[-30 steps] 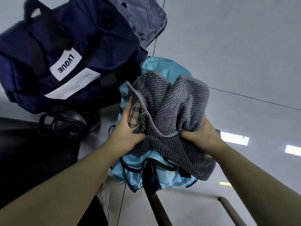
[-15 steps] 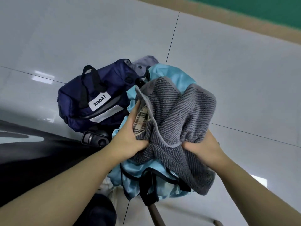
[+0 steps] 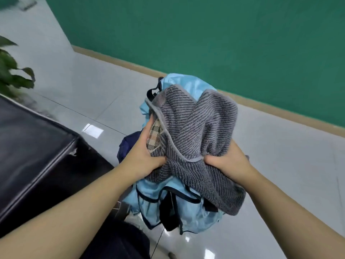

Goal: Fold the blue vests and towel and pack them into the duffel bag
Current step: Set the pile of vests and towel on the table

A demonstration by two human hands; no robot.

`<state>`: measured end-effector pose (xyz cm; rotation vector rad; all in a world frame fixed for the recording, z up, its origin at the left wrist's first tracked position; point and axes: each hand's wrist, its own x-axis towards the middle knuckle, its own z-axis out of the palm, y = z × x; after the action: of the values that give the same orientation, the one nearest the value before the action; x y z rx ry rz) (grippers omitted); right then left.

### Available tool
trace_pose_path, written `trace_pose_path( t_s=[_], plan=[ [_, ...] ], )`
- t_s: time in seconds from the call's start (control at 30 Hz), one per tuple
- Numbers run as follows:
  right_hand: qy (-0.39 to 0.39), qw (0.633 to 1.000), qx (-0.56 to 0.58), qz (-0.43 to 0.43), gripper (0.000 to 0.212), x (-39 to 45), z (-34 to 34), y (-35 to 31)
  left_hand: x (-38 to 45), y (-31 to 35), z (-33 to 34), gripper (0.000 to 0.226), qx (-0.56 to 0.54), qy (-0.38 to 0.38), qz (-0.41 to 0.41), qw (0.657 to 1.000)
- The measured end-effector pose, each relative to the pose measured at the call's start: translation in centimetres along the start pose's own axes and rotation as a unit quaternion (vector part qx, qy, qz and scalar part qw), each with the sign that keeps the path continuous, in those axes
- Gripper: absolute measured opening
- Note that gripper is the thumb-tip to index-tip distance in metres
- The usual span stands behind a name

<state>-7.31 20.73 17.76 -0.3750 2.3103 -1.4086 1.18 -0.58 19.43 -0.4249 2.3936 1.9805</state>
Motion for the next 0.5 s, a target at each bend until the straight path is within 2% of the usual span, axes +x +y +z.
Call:
trace_pose_path(
  t_s=[0.17,0.33,0.5],
  plan=[
    [0.002,0.995,-0.005,-0.096,0.081,-1.9,0.2,-6.9,-4.8,5.4,-4.0,0.097,0.013,0.055,0.057,0.997],
    [-0.009,0.985,0.0,-0.172,0.066,-4.5,2.0,-13.9,-10.4,9.3,-8.5,0.098,0.028,0.114,0.106,0.987],
    [-0.038,0.973,0.031,-0.226,0.073,-7.0,5.7,-20.2,-16.5,12.3,-13.2,0.098,0.036,0.171,0.147,0.974]
  ],
)
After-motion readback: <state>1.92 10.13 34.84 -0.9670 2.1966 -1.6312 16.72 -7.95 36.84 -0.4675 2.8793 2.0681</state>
